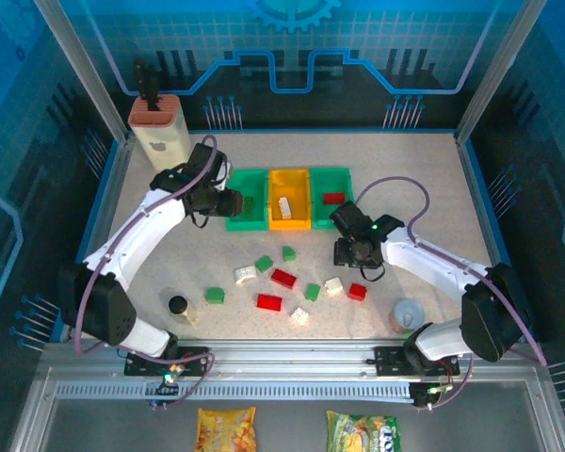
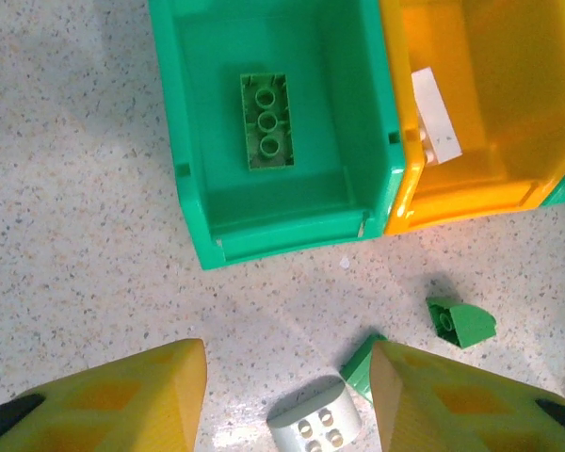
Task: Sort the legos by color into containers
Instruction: Pick up the lego from the bottom-center of the table.
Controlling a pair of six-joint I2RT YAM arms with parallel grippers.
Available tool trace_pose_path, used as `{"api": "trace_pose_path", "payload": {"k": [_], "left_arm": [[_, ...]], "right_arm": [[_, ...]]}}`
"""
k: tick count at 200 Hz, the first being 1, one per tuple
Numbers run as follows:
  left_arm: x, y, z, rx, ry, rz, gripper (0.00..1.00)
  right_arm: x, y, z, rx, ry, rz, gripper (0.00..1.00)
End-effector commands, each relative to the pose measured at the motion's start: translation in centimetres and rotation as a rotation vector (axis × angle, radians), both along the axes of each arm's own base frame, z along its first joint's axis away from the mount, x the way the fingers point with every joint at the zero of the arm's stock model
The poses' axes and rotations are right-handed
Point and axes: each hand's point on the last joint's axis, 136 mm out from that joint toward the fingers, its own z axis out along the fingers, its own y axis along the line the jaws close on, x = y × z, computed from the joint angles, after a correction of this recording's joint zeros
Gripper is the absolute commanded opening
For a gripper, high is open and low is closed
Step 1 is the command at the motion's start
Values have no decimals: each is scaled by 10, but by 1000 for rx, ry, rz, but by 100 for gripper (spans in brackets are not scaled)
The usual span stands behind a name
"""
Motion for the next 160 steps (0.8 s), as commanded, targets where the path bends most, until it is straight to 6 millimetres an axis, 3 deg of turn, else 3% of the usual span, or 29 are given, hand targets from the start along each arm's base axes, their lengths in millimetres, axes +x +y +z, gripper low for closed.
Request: {"api": "trace_pose_path", "payload": {"k": [1,48,69,160], "left_arm": [[-1,1,-2,-1,-42,-27,50],[5,7,-3,62,-129,-75,50],[6,9,-5,62,-149,-87,50],[7,9,-7,56,-142,-87,50]], "right_arm": [[-7,4,-6,22,28,-52,65],[-28,-4,-11,37,64,-125,75],[-44,-8,-24,41,110,-149,76],[-68,-12,-60,40,187,-204,71]]}}
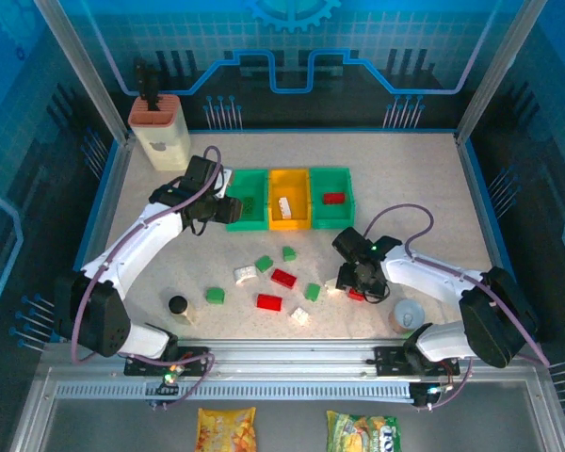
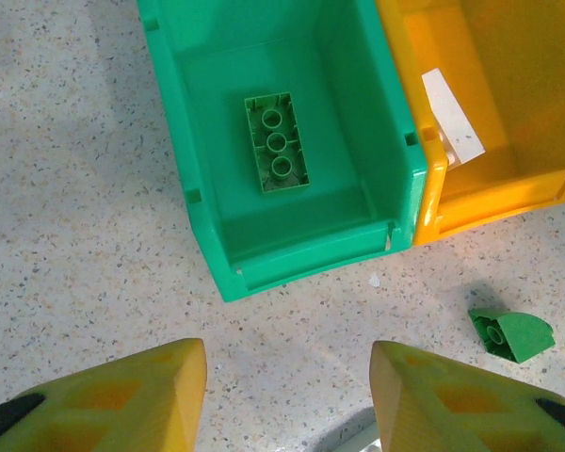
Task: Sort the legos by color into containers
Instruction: Pick up the lego from the bottom-center of the table.
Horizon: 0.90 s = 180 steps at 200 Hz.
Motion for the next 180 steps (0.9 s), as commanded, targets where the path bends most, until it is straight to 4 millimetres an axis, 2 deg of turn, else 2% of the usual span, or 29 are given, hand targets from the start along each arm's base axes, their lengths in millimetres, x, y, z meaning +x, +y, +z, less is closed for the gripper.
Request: {"api": "trace_pose_path", "payload": {"k": [1,79,140,180], "left_arm": [[1,4,6,4,-29,-1,50],[1,5,5,1,-26,0,50],[0,4,6,-8,-24,-1,50],[1,3,5,-15,-20,-3,50]], "right_arm": [[-6,2,-7,8,16,-32,70],[-8,2,-14,-5,20,-30,55],[-7,0,-8,-16,2,-26,43],[-4,2,-1,-15,-13,-18,41]]}}
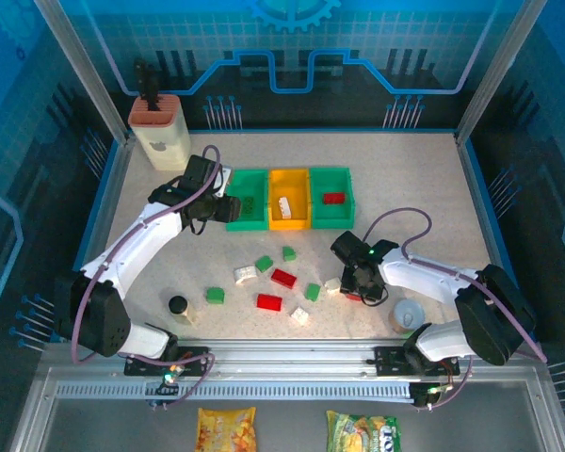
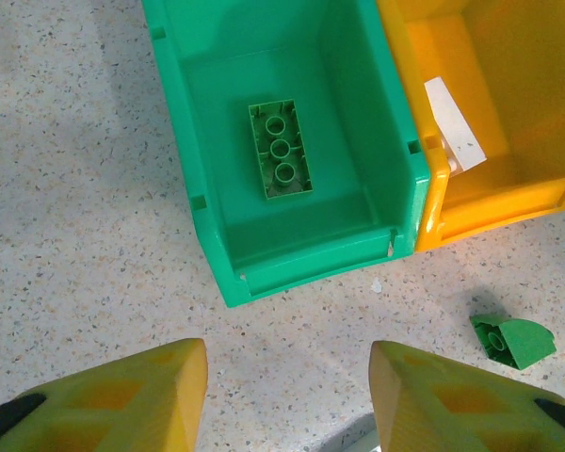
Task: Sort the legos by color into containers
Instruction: Pick up the lego from the bottom-center of the table, then place the lego in the container.
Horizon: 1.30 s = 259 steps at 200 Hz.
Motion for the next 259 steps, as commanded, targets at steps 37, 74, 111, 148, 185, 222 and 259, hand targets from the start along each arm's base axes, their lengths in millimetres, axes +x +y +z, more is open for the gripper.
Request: {"api": "trace_pose_path", "payload": {"k": [37,74,111,148,185,222,259], "left_arm": [[0,4,5,-12,-17,-2,50],[0,7,7,-16,-22,6,50],[1,9,8,-18,-24,10,50],[1,11,9,-25,-27,16,50],[1,14,10,-22,-32,22,50],[2,16,11,-24,-34,28,50],[2,18,11,-23,-37,33,50]], "right_arm": [[10,-1,23,-53,-45,45,40],[27,3,43,-67,-87,91,40],[59,12,68,-42,-145,125,39],[92,22,90,-16,-190,176,39],[124,23,103,-13,-205,217,39],[160,27,107,-13,-213,234,39],[193,34,104,-9,-217,229,39]]}}
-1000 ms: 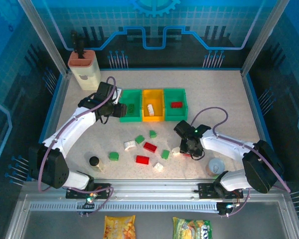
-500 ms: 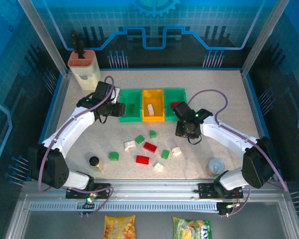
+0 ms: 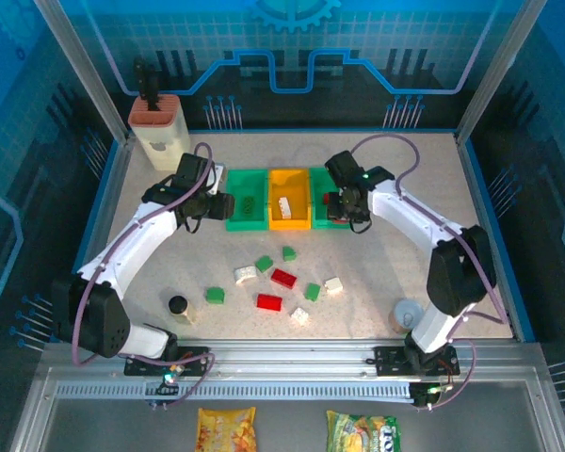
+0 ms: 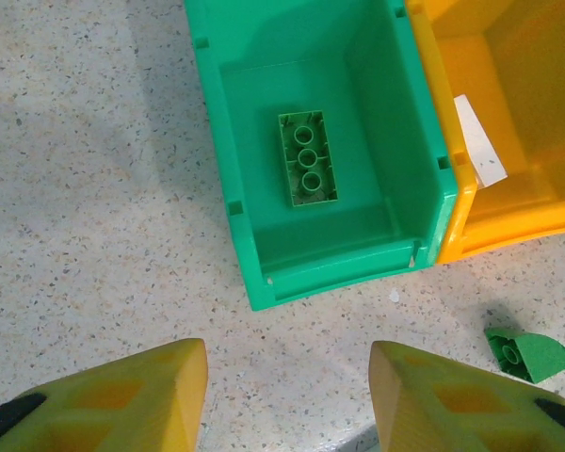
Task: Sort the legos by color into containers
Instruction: Place the lego in the container.
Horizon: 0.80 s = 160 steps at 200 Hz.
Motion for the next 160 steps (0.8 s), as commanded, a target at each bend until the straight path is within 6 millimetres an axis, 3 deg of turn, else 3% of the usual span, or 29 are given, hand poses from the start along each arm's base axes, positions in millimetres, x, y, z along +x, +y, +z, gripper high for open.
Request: {"api": "trace_pose_path", "payload": {"k": [1,79,115,160], "left_arm": [[-2,2,7,-12,-29,-10,50],[-3,4,7,-11,-25,-5,50],[-3,5,7,-12,-28,-3,50],[-3,5,7,-11,-26,-3,50]], "right_arm": [[15,3,0,-2,13,24,39],[60,4,-27,-25,64,13,39],[70,0,-43,-36,92,3,40],[81,7,-64,-7,128,19,40]]}}
